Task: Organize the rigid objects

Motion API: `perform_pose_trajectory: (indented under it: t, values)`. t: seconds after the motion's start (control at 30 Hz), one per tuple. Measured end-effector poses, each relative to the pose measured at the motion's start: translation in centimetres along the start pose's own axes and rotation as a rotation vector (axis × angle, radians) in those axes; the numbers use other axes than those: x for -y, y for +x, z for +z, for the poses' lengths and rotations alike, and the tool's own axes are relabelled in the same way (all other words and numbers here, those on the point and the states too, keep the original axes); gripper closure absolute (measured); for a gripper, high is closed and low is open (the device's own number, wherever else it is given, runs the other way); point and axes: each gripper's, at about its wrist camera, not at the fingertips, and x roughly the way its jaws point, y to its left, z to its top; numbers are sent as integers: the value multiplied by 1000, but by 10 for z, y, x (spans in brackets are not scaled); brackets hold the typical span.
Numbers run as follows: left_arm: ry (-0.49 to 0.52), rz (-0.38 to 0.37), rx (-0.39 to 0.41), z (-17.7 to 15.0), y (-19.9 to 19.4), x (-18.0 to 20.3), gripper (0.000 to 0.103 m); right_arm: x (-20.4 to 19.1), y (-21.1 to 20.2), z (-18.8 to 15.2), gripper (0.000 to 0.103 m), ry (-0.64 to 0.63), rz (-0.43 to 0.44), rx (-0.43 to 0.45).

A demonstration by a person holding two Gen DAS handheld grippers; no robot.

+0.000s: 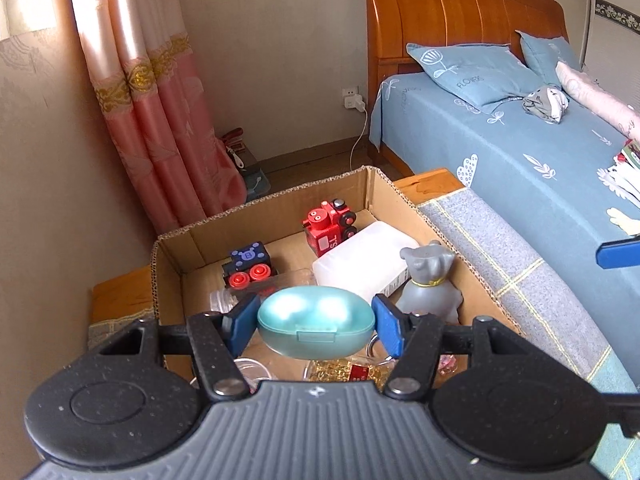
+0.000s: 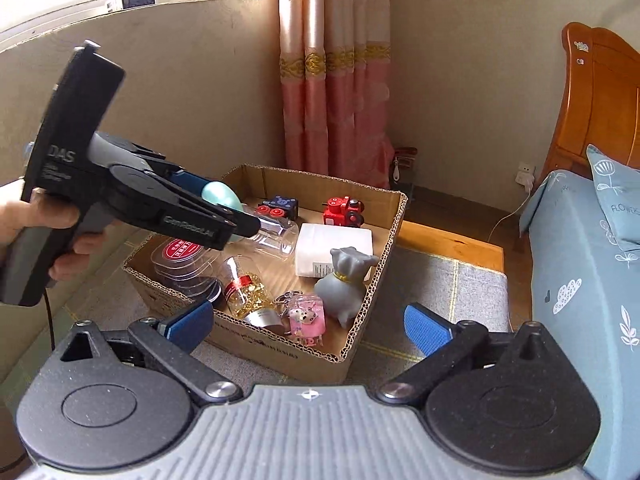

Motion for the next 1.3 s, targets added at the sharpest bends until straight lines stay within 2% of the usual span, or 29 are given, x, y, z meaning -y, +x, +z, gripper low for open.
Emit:
perform_pose_trajectory:
  t: [0.17,0.23,0.27,0.3,0.43,0.5,0.63,0.83,1.03,1.3]
  values:
    - [-41,18,-46,-5,23,1,41,-8,-3,-6,0,-16,-8,-4]
    - [-61,37,-39,-8,24,-1,29,-11,-4,-8,0,-22,-16,-9]
    - [-68,45,-28,-9,20,-2,14,-11,-4,-9,0,-22,-20,-12]
    - [-72,59,-4,-10,14,-2,8,-12,-3,-10,0,-22,-23,-17]
    - [-70,92,96,-15,-23,-2,6,-16,-2,-14,0,-5,-42,-42]
    - [-77,109,138,-23,-44,-2,1,-19,0,-17,0,11,-74,-59]
    - [-102,141,185,-48,-85,4,1,-26,5,-23,0,45,-178,-105]
    - [-175,181,119,-86,-116,18,1,-38,7,-33,0,125,-262,-164]
    - [-243,235,63,-99,-126,19,1,-53,-11,-36,0,178,-288,-147]
    - [-245,268,69,-106,-138,27,1,-65,-21,-34,0,178,-293,-127]
